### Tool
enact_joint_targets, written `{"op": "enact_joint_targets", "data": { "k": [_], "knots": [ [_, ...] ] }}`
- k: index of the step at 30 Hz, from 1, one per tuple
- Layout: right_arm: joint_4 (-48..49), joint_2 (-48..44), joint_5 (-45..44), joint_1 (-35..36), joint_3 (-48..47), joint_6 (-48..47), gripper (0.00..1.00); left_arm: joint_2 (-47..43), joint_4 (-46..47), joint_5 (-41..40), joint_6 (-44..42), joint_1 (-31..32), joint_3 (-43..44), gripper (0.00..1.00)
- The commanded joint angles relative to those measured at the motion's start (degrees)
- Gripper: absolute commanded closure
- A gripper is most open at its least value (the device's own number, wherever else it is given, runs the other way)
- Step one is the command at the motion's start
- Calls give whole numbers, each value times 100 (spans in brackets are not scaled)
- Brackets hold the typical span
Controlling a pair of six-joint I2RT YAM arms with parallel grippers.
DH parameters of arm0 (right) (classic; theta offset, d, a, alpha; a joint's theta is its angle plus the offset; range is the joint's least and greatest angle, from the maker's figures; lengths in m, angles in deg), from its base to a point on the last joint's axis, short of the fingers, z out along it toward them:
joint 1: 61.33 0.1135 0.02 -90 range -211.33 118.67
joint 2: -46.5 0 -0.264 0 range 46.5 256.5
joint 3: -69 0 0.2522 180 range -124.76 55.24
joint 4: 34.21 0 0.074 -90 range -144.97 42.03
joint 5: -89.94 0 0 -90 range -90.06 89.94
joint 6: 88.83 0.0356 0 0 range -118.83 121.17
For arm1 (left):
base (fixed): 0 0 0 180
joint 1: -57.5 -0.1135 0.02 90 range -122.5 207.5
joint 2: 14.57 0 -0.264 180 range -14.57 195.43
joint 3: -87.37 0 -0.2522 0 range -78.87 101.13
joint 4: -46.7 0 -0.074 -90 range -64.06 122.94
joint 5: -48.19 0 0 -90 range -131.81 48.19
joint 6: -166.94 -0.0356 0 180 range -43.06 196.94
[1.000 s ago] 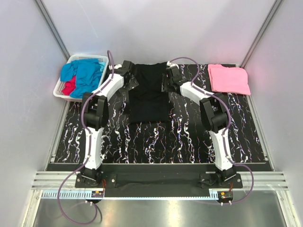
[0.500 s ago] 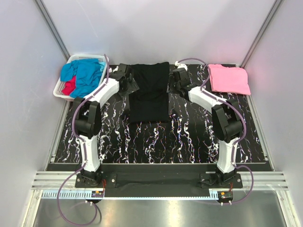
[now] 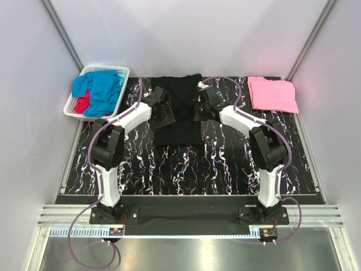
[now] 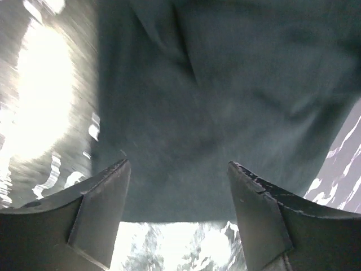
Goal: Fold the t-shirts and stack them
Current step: Fold the tshirt
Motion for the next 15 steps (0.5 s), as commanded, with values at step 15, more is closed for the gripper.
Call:
{"op": "enact_joint_targets", "data": {
  "k": [15],
  "knots": [
    [-321,387,807,330,626,205,77,654,183,11,321,263,-159,28]
  ]
}}
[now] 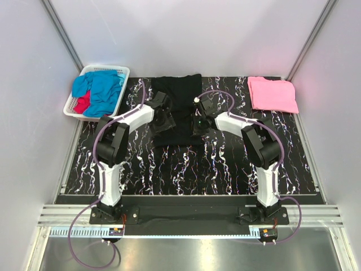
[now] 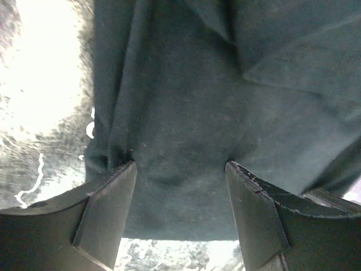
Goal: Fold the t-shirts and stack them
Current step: Fold the tshirt
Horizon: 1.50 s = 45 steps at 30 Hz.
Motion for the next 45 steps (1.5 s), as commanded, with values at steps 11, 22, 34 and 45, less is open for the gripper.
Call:
{"op": "enact_joint_targets", "data": {
  "k": [11,22,34,45],
  "knots": [
    [-74,-537,-106,342,1232,450,78,-87,106,-663,603,691,-1382,29],
    [-329,-1935,-624,1159,2997,1249,78,-1757,-105,-1051,1385,1376,-3641,29],
    [-988,-4316,-1108,2083,4599,2717,78,-3033,-596,-778,2994,3318,-4707,29],
    [-1753,-4758,-1741,2092,3651,2278,74,-4288,-2414,-2183,3328,3433,-3591,26]
  ]
}}
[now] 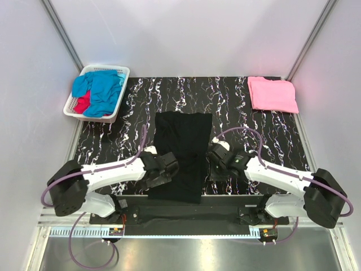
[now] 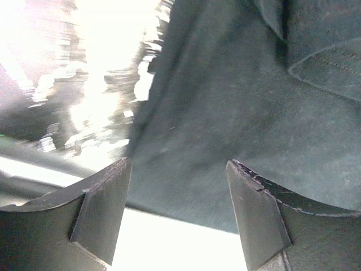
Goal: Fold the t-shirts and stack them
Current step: Fold the tshirt
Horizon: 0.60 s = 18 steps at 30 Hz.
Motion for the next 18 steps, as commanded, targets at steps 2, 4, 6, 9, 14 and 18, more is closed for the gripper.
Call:
{"op": "enact_joint_targets", "data": {
  "k": [2,4,6,9,14,18],
  "knots": [
    [-284,71,-370,50,-645,-224,72,-537,-1129,-758,79,15,683,25],
    [-284,168,-388,50,-856,-251,71,-678,-1129,-863,16,15,780,24],
    [-223,317,-344,41,-1058,-330,70,-792,-1059,-916,-63,15,798,24],
    [4,580,-230,42,-1278,-523,72,-1038,-699,-916,-247,15,606,23],
    [172,1371,-55,50,-1639,-840,91,-1117,19,-531,-554,-283,202,31],
    [410,1706,-10,50,-1780,-1007,90,-1319,1127,208,-976,-801,-596,34]
  ]
}}
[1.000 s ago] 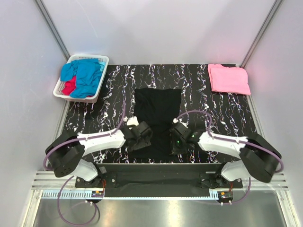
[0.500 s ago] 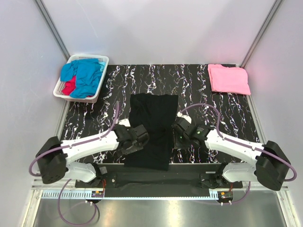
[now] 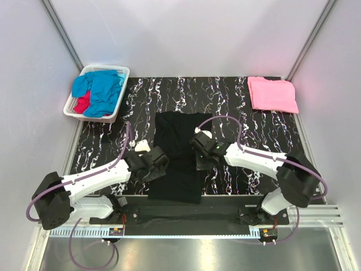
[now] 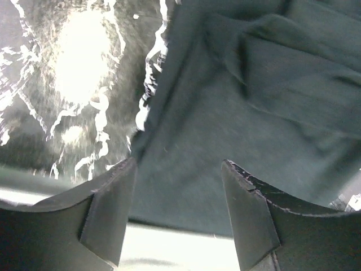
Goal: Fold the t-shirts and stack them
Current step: Fold the tshirt
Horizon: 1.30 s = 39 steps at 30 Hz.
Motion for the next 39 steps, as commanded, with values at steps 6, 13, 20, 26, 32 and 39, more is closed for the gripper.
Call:
{"op": "enact_joint_targets", "data": {
  "k": [6,13,20,26,32,39],
  "knots": [
    [529,539,42,46,-474,-503,88,-497,2247,1534,-1236,-1527,-985,37],
    [723,1135,-54,46,-799,-609,89,108,2308,1789,-1896,-1906,-317,37],
    [811,1629,-212,2,-1203,-741,89,698,2922,2412,-2089,-2344,-202,37],
    [819,1524,-388,-243,-1423,-829,88,1101,3651,3212,-2178,-2723,-325,37],
    [819,1418,-546,-507,-1441,-864,86,1480,3890,3415,-2099,-2838,-185,37],
    [1021,1646,-775,-675,-1406,-802,87,1639,3978,2784,-1580,-2855,-149,46]
  ]
}}
